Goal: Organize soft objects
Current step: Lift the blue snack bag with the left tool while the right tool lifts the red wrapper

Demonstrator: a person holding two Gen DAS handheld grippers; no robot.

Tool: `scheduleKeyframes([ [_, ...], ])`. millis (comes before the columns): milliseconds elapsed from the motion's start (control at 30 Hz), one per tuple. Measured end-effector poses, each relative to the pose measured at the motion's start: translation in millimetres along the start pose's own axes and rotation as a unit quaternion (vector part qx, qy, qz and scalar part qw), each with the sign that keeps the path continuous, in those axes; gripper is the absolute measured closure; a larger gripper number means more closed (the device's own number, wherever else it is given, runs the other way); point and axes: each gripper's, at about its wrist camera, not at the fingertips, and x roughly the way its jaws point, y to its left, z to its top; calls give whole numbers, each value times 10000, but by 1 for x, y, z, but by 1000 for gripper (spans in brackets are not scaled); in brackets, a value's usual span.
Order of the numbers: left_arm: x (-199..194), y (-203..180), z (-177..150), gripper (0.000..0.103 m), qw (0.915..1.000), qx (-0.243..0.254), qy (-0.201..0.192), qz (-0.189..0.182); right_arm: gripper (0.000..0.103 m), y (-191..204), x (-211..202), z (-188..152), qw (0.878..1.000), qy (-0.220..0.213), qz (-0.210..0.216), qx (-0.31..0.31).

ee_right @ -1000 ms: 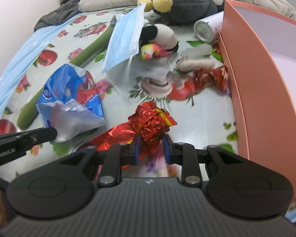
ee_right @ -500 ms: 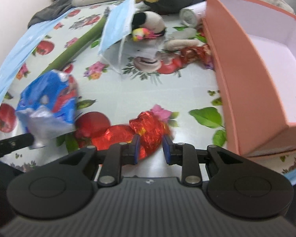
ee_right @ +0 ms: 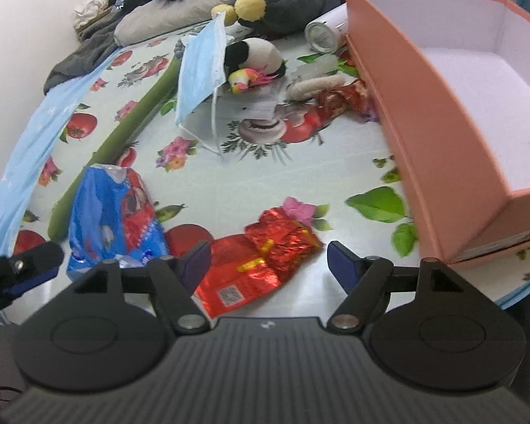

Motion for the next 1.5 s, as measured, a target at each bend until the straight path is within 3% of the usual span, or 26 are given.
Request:
scheduleKeyframes([
  [100,11,-5,7,56,9999,-105,-45,28,29,3,9,0,9999,-77,-18,145],
  [333,38,-17,13,56,9980,-43,-127,625,30,3,41,-2,9988,10,-444,203],
  [400,42,-20,11,56,9972,67,-105,739,37,4,41,-4,9988,-63,-469,105],
  [467,46,-22,10,56,9960,163,-102,867,52,6,40,-5,9989,-106,-454,-22],
  [567,53,-21,9,56,9947,200,-69,1004,56,7,37,-4,9988,-151,-452,-134],
  [700,59,-21,8,59,9943,291,-34,1027,64,8,33,-5,9988,-194,-367,-241],
  [800,64,-23,8,74,9944,429,14,966,70,10,29,-4,9987,-247,-328,-313],
  [833,66,-25,8,82,9939,491,47,982,79,10,29,-4,9987,-259,-304,-330],
  [933,65,-29,7,92,9933,651,38,955,79,9,26,0,9987,-286,-257,-331],
  [1500,5,-74,20,95,9898,1349,-312,347,79,-7,-26,20,9968,-765,-11,-237],
])
